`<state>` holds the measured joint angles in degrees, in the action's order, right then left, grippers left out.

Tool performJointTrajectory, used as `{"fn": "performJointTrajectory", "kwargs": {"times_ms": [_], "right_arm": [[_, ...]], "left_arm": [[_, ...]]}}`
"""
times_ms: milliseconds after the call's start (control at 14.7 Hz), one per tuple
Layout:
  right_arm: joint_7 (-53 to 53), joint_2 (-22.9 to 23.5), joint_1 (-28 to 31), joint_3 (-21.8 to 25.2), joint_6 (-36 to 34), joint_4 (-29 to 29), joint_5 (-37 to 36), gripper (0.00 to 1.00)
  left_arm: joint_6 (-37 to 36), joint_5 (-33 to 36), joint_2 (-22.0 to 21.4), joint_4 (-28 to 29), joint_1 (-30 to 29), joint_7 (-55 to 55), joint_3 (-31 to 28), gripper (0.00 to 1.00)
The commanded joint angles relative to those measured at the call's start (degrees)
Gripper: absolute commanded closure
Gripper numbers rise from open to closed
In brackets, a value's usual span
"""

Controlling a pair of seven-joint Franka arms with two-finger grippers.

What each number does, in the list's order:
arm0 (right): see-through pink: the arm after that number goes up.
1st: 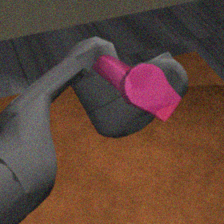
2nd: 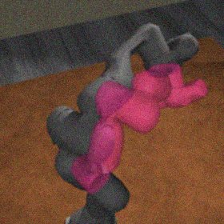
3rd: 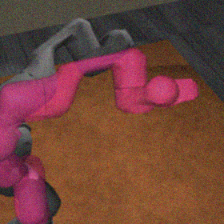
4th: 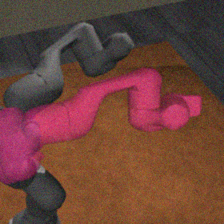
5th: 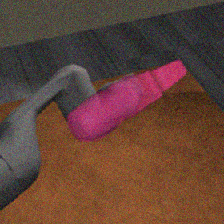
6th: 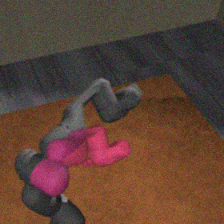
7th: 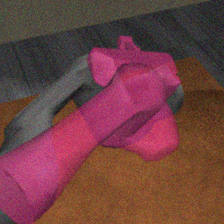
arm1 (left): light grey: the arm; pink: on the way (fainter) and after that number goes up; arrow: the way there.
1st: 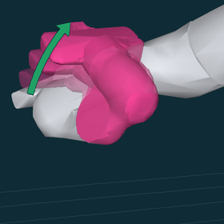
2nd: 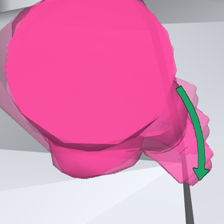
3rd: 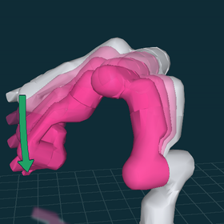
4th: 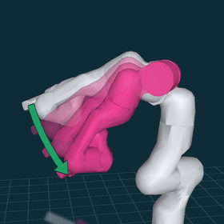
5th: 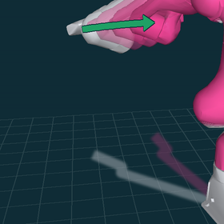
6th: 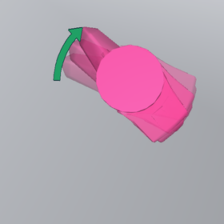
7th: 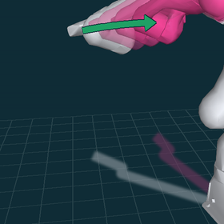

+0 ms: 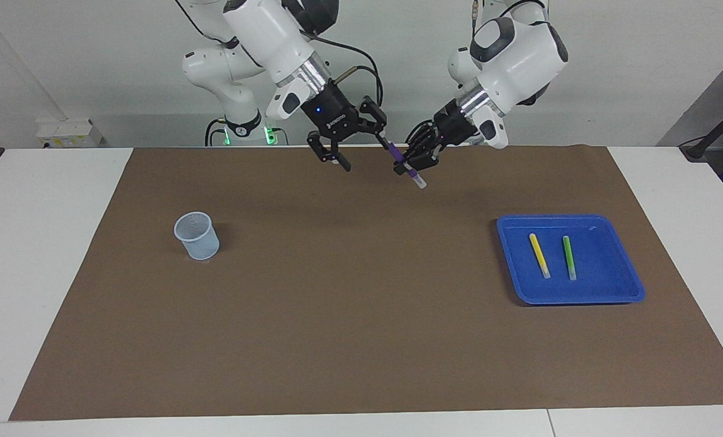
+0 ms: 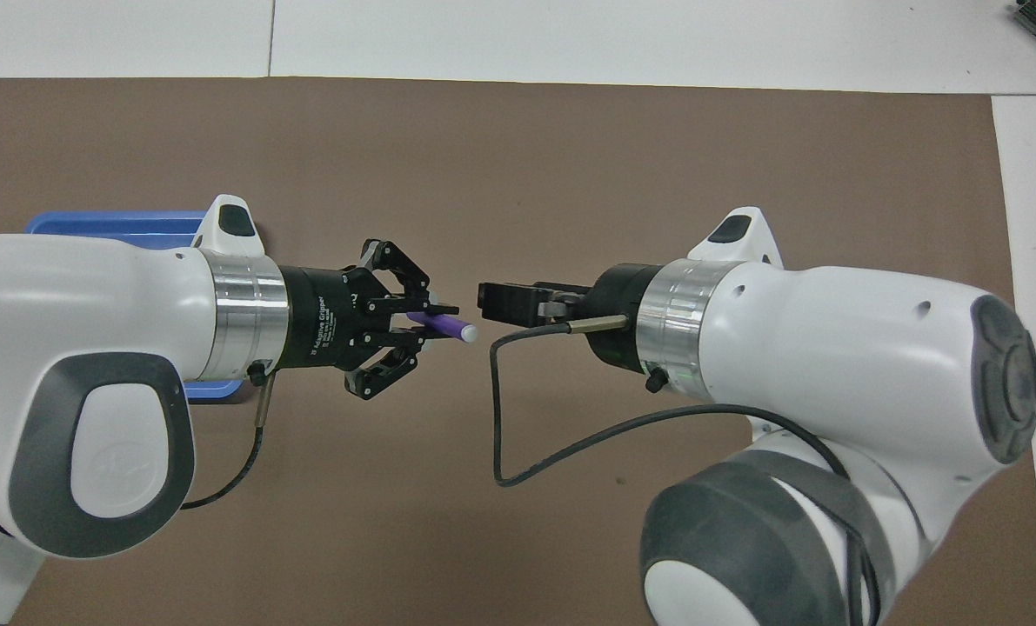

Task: Right arm passes pens to left for tray arrangement
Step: 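Open the right gripper and withdraw while the left gripper carries pen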

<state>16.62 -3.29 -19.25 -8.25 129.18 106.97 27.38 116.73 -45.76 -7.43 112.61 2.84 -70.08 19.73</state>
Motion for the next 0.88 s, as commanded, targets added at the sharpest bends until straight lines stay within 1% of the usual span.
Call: {"fn": "performJointTrajectory", "kwargs": {"times_ms": [0,136,340,476,680,748,816], "right_arm": [[-1.42,-1.01,4.82,-0.27,-8.29,0.52,-5.39,0.0],[-1.42,-1.63,8.42,-0.18,-14.71,0.61,-6.11,0.0],[-1.42,-2.24,13.96,-0.18,-20.62,0.96,-6.29,0.0],[-1.42,-2.42,17.13,-0.18,-22.47,1.31,-7.42,0.0],[-1.33,-2.51,19.33,-0.18,-22.83,1.75,-9.71,0.0],[-1.42,-2.68,19.86,-0.18,-22.83,2.01,-11.37,0.0],[-1.51,-2.86,20.21,-0.18,-23.09,2.02,-14.78,0.0]], "left_arm": [[-9.99,4.52,-2.85,1.21,-5.37,14.83,-0.21,1.0],[-16.59,10.49,-3.2,0.68,-8.19,25.56,-0.3,1.0],[-21.62,20.24,-3.38,0.33,-10.3,40.33,-0.48,1.0],[-24.25,25.08,-3.56,0.06,-13.11,50.17,-0.48,1.0],[-26.02,31.85,-3.56,-0.38,-17.68,62.92,-0.48,1.0],[-25.94,33.35,-3.56,-0.29,-19.7,66.97,-0.48,1.0],[-25.68,34.59,-3.56,-0.29,-21.98,70.92,-0.48,1.0]]}}
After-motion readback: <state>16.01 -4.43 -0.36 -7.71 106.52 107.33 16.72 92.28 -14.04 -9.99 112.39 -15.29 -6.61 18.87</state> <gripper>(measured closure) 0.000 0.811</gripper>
